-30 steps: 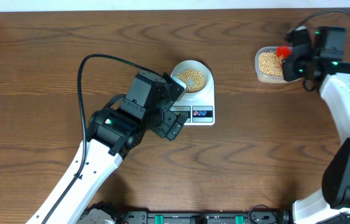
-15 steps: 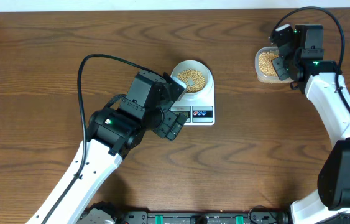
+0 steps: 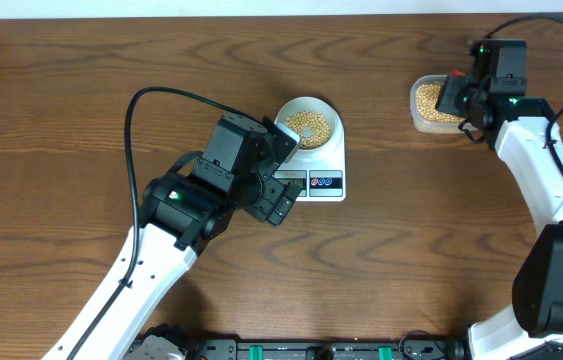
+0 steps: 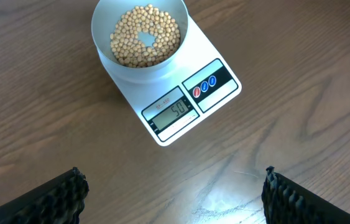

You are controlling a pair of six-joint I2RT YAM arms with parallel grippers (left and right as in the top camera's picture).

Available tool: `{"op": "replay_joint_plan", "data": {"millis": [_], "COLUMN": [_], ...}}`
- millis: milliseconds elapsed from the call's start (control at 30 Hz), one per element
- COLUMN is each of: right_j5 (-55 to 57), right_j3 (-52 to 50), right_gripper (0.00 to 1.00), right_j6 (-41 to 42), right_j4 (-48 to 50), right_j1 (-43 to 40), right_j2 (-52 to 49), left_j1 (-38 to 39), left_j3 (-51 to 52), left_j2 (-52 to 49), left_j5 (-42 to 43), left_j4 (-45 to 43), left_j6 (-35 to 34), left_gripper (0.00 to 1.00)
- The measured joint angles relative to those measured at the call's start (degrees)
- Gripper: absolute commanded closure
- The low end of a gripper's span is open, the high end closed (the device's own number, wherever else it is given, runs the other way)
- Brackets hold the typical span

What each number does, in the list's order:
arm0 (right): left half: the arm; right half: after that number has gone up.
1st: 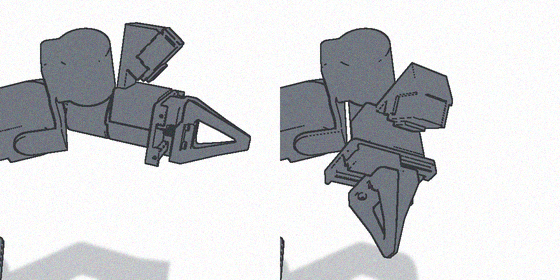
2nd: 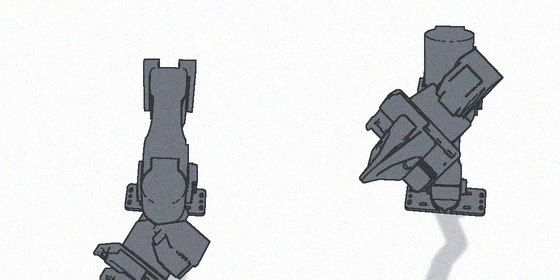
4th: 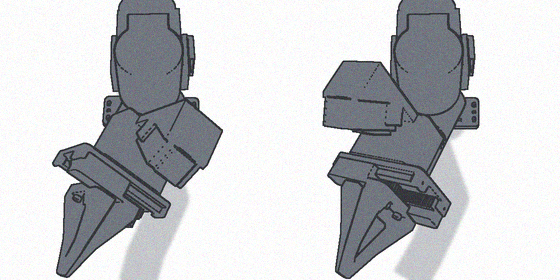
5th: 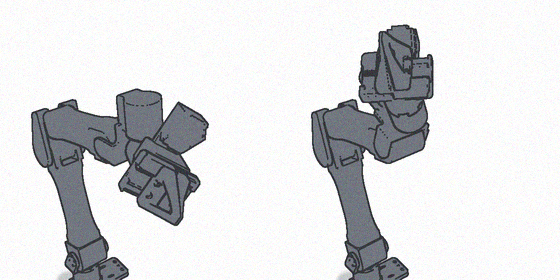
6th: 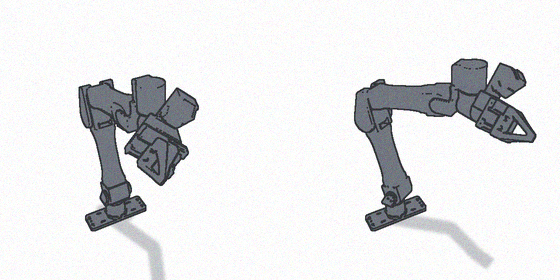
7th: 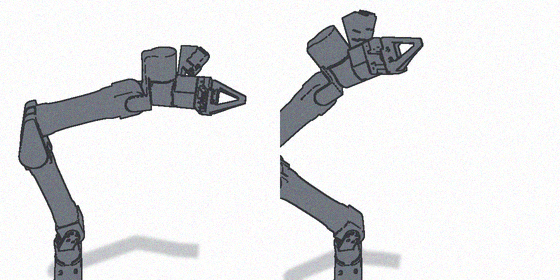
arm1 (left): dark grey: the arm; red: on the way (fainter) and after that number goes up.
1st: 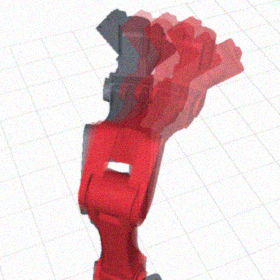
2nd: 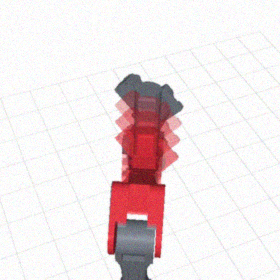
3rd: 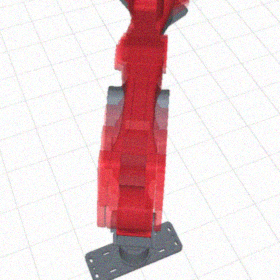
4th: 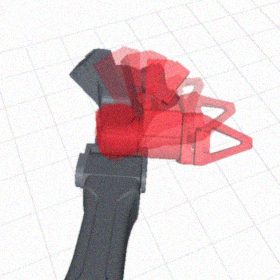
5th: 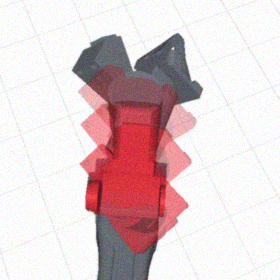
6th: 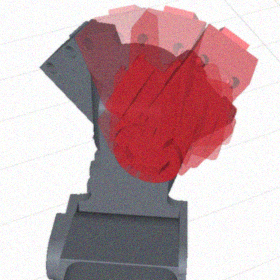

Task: Scoop item into bowl and weigh 50g on scale
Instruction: 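Lower the red scoop down into the peas in the tub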

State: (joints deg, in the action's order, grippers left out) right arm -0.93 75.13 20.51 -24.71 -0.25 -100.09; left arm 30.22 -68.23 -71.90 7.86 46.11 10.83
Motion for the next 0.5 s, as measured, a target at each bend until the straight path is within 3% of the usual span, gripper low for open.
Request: {"op": "replay_joint_plan", "data": {"millis": [233, 500], "right_j5": [0.83, 0.92], "right_j3": [-1.68, -8.41], "right_gripper": [0.99, 0.99], "right_j6": [15.47, 26.51], "right_j4": [2.75, 8.83], "right_j1": [0.00, 0.00], "right_j2": [0.13, 0.20], "left_j1": [0.00, 0.00], "left_j3": [0.00, 0.00], "left_j2": [0.00, 0.00], "left_j5": [0.00, 0.00], "left_j4": [0.00, 0.00], "left_j6": [0.00, 0.00], "left_gripper": [0.08, 0.08]}}
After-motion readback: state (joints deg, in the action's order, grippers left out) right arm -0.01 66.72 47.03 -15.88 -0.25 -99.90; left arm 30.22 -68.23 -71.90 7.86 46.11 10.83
